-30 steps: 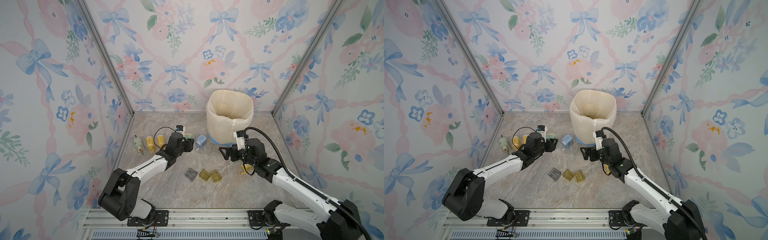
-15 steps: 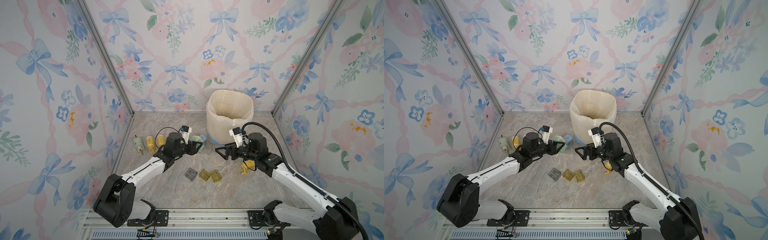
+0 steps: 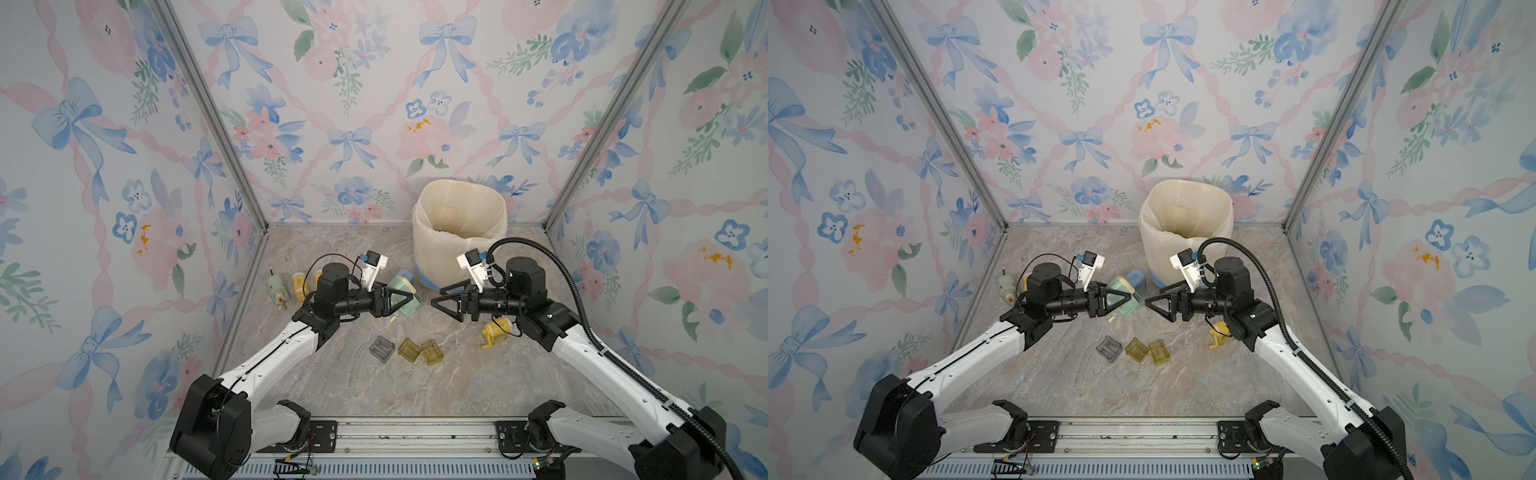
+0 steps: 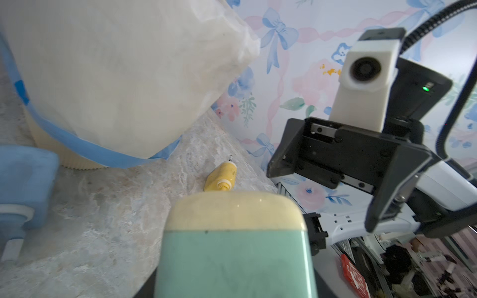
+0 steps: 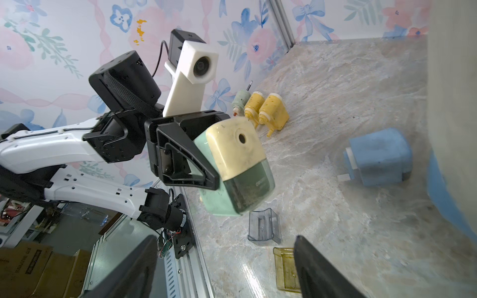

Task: Take out the pencil sharpener tray and clean the shavings
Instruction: Open the container of the pencil sharpener.

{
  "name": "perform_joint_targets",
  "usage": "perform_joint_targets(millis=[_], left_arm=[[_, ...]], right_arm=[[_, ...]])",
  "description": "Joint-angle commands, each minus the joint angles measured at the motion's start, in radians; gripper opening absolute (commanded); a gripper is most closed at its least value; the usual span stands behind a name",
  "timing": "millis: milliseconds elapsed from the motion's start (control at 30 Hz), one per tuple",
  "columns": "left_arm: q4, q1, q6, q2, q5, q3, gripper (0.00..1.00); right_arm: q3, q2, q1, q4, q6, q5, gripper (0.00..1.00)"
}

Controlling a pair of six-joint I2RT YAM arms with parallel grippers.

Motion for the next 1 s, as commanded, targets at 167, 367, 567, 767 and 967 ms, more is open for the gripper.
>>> perform_joint_targets(millis=[167,367,567,767,967], left_arm=[[-0.058,0.003,0.123,-0.124,0.211,0.005,0.0],[-0.089,0.008,0.215,-0.154,0.261,-0.008,0.0],[-0.091,-0.001,0.237,-0.155,0.372,-0.002,0.0],[-0.092,-0.022,0.253,-0.183,0.427,-0.007,0.0],[-0.094,-0.023,0.26,-0.21,0.441,-0.002,0.0]], right_arm=[[0.063,-0.028,0.039,-0.11,-0.056,-0.085,0.77],[0.128,0.01,0.145,-0.23,-0.149,-0.094,0.77],[0.18,0.05,0.207,-0.262,-0.179,-0.08,0.78],[0.228,0.091,0.253,-0.28,-0.188,-0.084,0.78],[0.258,0.115,0.278,-0.319,-0.207,-0.078,0.75]])
